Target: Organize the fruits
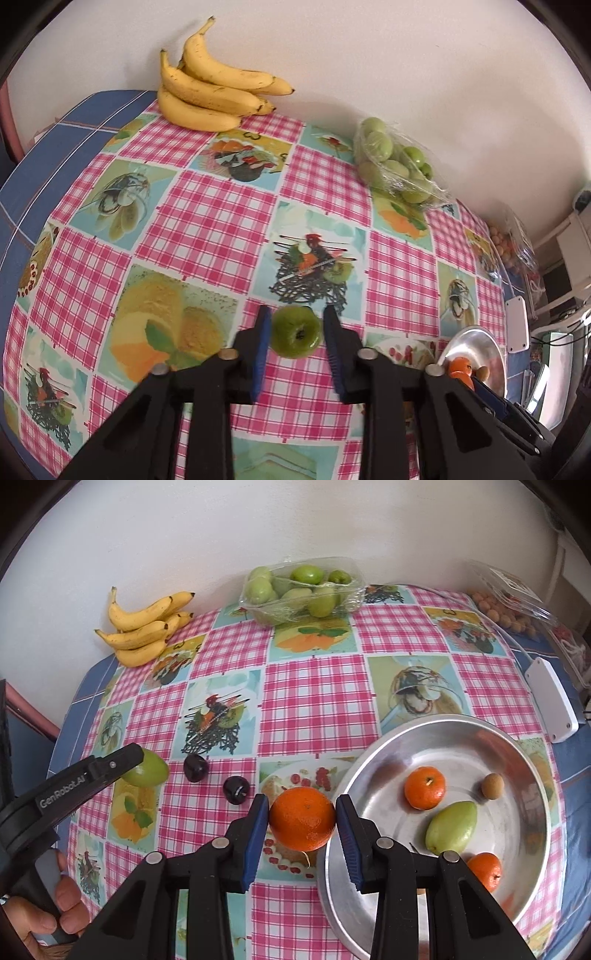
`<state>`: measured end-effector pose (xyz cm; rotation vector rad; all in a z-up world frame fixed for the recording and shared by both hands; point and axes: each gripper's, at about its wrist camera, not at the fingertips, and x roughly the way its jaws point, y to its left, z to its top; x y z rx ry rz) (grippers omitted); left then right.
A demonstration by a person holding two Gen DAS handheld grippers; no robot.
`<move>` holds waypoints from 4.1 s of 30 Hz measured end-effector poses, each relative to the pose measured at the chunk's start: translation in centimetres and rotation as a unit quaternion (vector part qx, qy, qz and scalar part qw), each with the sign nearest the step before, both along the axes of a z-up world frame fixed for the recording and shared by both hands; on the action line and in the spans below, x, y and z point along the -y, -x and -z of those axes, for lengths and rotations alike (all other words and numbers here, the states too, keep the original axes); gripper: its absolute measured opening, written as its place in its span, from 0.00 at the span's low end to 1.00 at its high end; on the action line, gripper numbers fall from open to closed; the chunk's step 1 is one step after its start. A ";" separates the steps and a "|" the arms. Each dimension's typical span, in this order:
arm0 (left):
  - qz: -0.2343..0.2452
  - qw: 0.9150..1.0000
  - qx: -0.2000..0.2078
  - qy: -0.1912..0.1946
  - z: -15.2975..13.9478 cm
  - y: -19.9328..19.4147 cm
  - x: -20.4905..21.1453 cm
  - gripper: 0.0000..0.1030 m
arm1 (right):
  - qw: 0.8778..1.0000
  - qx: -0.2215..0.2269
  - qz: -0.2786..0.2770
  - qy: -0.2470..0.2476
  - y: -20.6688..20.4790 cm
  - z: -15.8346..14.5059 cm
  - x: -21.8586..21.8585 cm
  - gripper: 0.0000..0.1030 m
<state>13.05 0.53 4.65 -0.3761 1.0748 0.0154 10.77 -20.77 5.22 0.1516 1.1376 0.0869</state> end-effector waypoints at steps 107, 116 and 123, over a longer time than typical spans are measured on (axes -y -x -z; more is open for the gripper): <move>-0.004 0.997 -0.069 0.021 3.8 7.9 1.1 0.39 | 0.999 -0.016 -0.032 -0.012 6.7 0.6 -0.9 0.39; 0.010 0.998 -0.055 0.019 3.0 8.1 2.3 0.39 | 1.000 -0.011 -0.003 -0.017 6.5 0.4 1.5 0.39; 0.046 0.998 -0.041 0.012 1.9 8.1 4.9 0.39 | 0.999 -0.009 0.045 -0.026 6.4 0.2 5.3 0.39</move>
